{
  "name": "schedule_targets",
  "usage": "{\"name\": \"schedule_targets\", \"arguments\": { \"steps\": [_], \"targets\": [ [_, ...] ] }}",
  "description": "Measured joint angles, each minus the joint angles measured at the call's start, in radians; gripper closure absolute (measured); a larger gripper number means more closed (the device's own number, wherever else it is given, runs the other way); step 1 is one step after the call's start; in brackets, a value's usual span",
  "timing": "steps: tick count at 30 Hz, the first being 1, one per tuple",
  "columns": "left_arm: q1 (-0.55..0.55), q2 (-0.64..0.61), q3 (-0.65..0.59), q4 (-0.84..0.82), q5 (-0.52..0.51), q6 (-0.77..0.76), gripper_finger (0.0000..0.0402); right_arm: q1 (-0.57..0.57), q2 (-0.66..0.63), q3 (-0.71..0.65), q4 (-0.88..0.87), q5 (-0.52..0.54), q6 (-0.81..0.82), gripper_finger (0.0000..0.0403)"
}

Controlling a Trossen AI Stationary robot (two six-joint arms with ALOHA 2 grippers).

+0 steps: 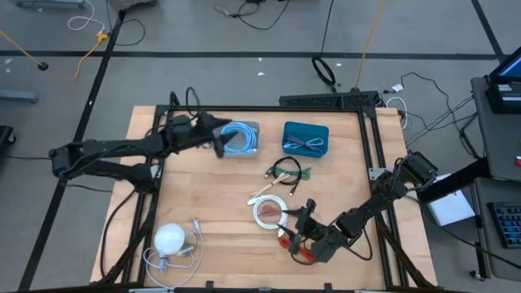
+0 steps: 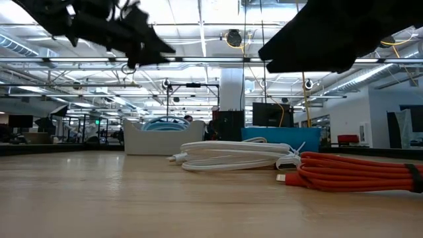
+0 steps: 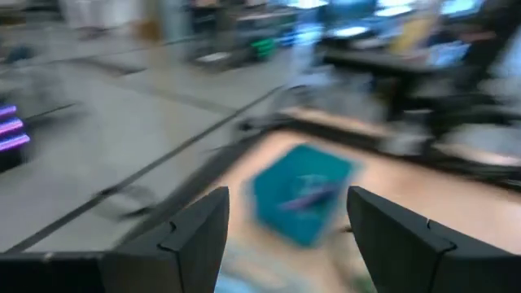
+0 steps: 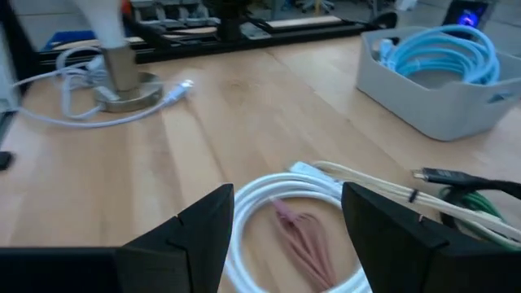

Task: Pick & Place USB Port
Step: Put the white charger cable into the blue bin

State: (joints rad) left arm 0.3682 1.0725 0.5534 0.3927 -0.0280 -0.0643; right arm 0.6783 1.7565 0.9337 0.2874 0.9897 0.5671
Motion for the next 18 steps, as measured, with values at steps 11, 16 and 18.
{"name": "schedule_targets", "arguments": {
  "steps": [11, 16, 18],
  "targets": [
    [-0.349, -0.118, 0.001, -0.128, 0.328, 0.051, 0.0147, -0.233, -0.059, 0.001, -0.169, -0.06, -0.064, 0.0179],
    [-0.482, -0.158, 0.0, -0.13, 0.296, 0.094, 0.0147, -0.456, -0.122, 0.011, -0.315, -0.256, -0.17, 0.0179],
    [-0.505, -0.195, 0.0, -0.132, 0.275, 0.11, 0.0147, -0.53, -0.128, 0.018, -0.33, -0.372, -0.286, 0.0179]
  ]
}}
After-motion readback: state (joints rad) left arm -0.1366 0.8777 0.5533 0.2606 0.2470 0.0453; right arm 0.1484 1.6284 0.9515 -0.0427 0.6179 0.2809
